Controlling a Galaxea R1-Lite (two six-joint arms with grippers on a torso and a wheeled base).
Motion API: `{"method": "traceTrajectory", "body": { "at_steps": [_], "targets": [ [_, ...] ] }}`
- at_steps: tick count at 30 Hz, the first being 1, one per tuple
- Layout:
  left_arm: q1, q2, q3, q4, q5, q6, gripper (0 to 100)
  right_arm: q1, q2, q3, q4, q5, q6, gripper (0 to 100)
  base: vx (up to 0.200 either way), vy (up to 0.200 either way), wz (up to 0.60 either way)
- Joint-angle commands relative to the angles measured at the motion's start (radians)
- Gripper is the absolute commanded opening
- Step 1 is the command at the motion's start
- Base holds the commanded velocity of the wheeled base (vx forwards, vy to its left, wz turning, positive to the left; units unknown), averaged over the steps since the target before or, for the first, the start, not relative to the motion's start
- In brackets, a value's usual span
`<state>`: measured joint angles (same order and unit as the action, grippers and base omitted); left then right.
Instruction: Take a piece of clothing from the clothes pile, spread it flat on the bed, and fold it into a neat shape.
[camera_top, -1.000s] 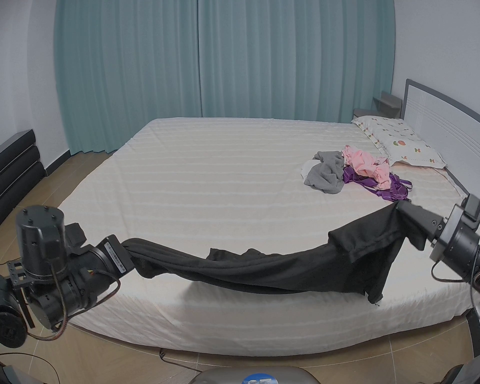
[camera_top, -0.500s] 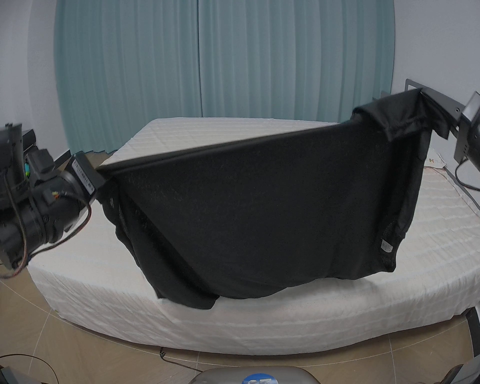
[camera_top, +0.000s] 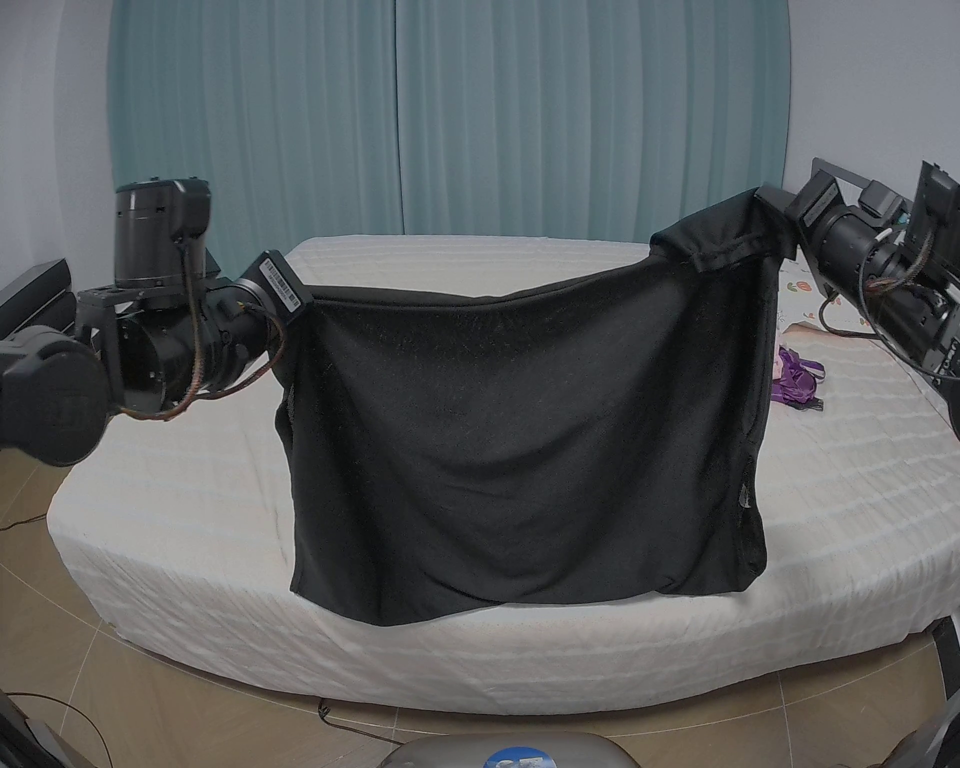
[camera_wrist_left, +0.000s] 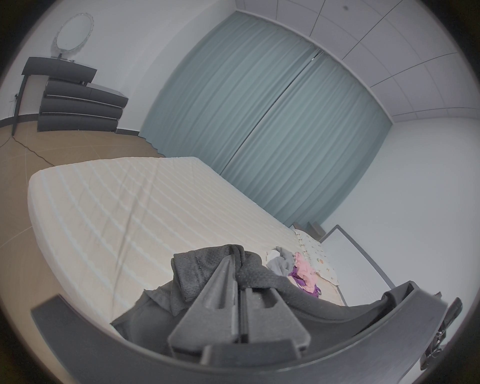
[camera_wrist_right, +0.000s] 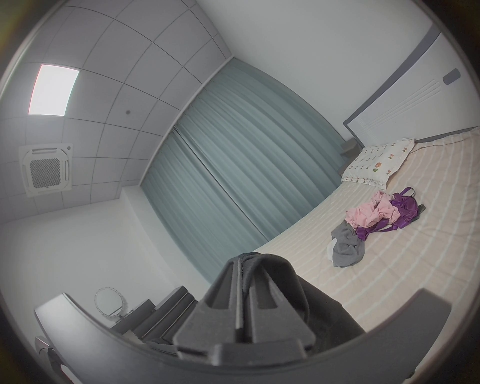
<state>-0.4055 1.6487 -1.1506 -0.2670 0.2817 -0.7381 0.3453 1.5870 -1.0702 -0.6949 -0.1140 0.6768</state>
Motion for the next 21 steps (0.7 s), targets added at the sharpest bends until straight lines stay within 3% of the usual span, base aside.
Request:
{"method": "traceTrajectory", "body": {
  "at_steps": [1, 8, 13, 21],
  "targets": [
    [0.034, 0.163, -0.075, -0.004, -0.006, -0.01, 0, -0.003, 0.122, -0.05, -0.009, -0.003, -0.002, 0, 0.2, 0.0, 0.0],
    [0.077, 0.301, -0.146, -0.008, -0.033, -0.014, 0, -0.011, 0.235, -0.097, -0.012, -0.003, -0.002, 0, 0.2, 0.0, 0.0],
    [0.094, 0.388, -0.193, -0.012, -0.082, -0.064, 0, -0.019, 0.326, -0.143, -0.012, -0.004, 0.0, 0, 0.2, 0.0, 0.0],
    [0.108, 0.554, -0.273, -0.021, -0.091, -0.101, 0, -0.02, 0.496, -0.214, -0.023, -0.065, -0.002, 0, 0.0, 0.0, 0.0]
  ]
}}
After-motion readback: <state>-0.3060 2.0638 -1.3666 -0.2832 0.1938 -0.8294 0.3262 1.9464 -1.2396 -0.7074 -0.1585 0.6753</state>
